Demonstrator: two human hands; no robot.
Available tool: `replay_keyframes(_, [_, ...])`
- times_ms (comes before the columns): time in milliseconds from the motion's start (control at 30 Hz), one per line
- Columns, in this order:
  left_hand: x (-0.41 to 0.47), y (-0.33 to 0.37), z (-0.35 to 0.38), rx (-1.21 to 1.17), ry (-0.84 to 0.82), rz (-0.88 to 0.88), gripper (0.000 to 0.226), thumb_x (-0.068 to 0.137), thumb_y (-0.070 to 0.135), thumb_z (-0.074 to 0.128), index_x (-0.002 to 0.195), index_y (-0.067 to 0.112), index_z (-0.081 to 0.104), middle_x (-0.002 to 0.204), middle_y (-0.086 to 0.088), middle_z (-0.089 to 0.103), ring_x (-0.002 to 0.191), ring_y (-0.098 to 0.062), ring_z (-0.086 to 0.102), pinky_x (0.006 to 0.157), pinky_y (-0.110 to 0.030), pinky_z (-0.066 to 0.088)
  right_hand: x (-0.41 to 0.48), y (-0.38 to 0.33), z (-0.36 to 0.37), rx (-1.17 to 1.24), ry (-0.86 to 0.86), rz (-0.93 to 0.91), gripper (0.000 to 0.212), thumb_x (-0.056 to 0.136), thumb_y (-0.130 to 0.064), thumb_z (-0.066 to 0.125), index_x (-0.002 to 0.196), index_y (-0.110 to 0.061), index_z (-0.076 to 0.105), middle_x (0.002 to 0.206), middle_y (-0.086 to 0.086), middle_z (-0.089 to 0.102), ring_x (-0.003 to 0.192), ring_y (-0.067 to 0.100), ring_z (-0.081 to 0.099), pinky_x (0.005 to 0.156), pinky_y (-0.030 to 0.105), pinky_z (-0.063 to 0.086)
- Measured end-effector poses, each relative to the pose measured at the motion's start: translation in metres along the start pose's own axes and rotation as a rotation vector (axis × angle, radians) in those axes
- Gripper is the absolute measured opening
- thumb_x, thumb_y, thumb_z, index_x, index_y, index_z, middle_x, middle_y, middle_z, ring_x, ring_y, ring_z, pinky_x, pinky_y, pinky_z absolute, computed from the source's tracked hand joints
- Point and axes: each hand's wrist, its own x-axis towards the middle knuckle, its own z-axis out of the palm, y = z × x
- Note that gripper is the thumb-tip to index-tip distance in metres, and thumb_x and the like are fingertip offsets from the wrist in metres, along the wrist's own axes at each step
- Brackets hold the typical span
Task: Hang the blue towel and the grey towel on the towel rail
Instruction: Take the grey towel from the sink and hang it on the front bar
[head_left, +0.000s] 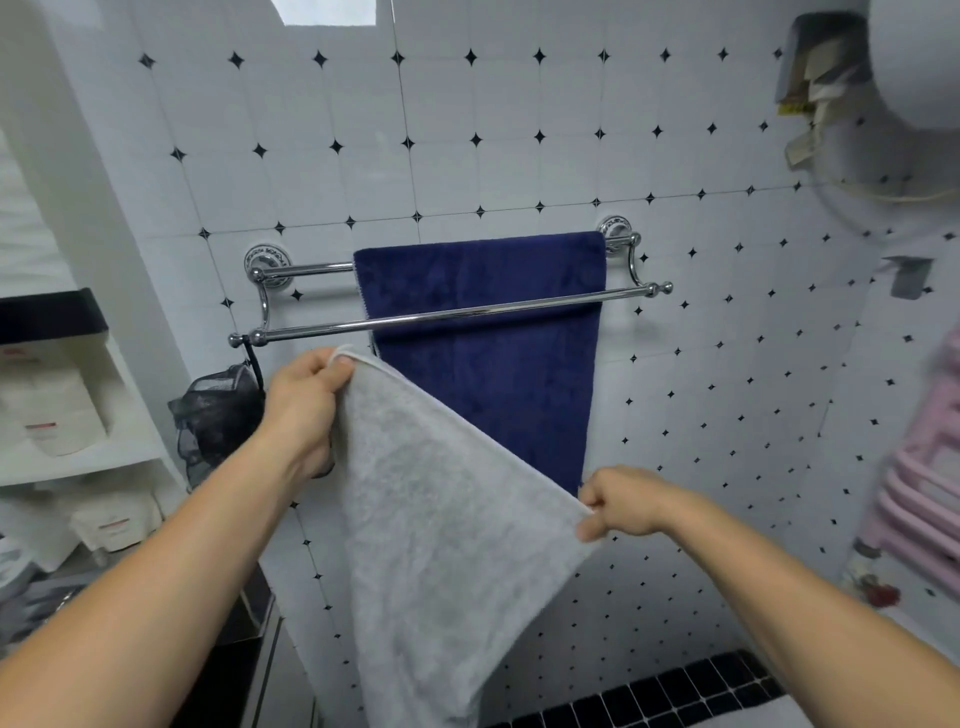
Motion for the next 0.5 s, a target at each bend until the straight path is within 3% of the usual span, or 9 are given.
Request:
replay_keyframes(100, [0.005,-0.008,-0.009,0.046,-0.005,-0.015,0.018,0.096,0.013,0.056,0.081,0.016,0.065,0.073,-0.002,0.064,0.064,-0.014,0.058,0.052,-0.020,0.049,-0.001,0.012,-0.019,-0.111,0.085,0.016,0.027,0.078,-0.040,0.069,0.080,-0.014,0.063,0.067,-0.006,0.055,0.065,0.016,0.046,0.064,0.031,0.033])
replay_keyframes(200, [0.008,-0.015,-0.014,0.093,-0.021,-0.010,0.017,0.095,0.013,0.057,0.082,0.017,0.068,0.076,-0.006,0.068,0.069,-0.021,0.061,0.068,-0.032,0.052,-0.002,0.019,-0.040,-0.263,0.171,0.041,0.018,0.081,-0.042,0.063,0.076,-0.025,0.065,0.072,-0.009,0.061,0.082,0.016,0.054,0.075,0.035,0.029])
replay_keyframes(300, [0.011,-0.023,-0.022,0.201,-0.042,0.018,0.021,0.094,0.016,0.058,0.076,0.019,0.068,0.066,0.001,0.067,0.063,-0.018,0.058,0.061,-0.030,0.046,-0.003,0.024,-0.061,-0.363,0.274,0.139,0.014,0.082,-0.041,0.060,0.072,-0.031,0.062,0.077,-0.010,0.056,0.093,0.019,0.048,0.078,0.037,0.028])
replay_keyframes(367, [0.013,-0.028,-0.026,0.226,-0.041,0.018,0.022,0.094,0.016,0.058,0.075,0.018,0.068,0.066,0.000,0.065,0.063,-0.020,0.055,0.059,-0.029,0.042,-0.002,0.026,-0.071,-0.383,0.348,0.191,0.011,0.086,-0.043,0.059,0.083,-0.036,0.067,0.093,-0.005,0.052,0.098,0.022,0.044,0.081,0.038,0.032])
replay_keyframes(433, [0.016,-0.032,-0.029,0.230,-0.040,0.007,0.020,0.094,0.015,0.058,0.078,0.016,0.069,0.070,-0.005,0.064,0.065,-0.021,0.053,0.061,-0.030,0.041,-0.003,0.025,-0.077,-0.265,0.419,0.231,0.017,0.087,-0.043,0.060,0.083,-0.029,0.068,0.095,0.000,0.054,0.096,0.024,0.050,0.076,0.035,0.037])
replay_keyframes(500, [0.020,-0.036,-0.032,0.238,-0.044,-0.001,0.017,0.094,0.015,0.057,0.083,0.013,0.070,0.075,-0.009,0.065,0.068,-0.022,0.054,0.062,-0.032,0.042,-0.003,0.024,-0.082,0.026,0.477,0.257,0.024,0.086,-0.038,0.065,0.075,-0.017,0.070,0.072,0.000,0.059,0.075,0.023,0.056,0.059,0.029,0.037])
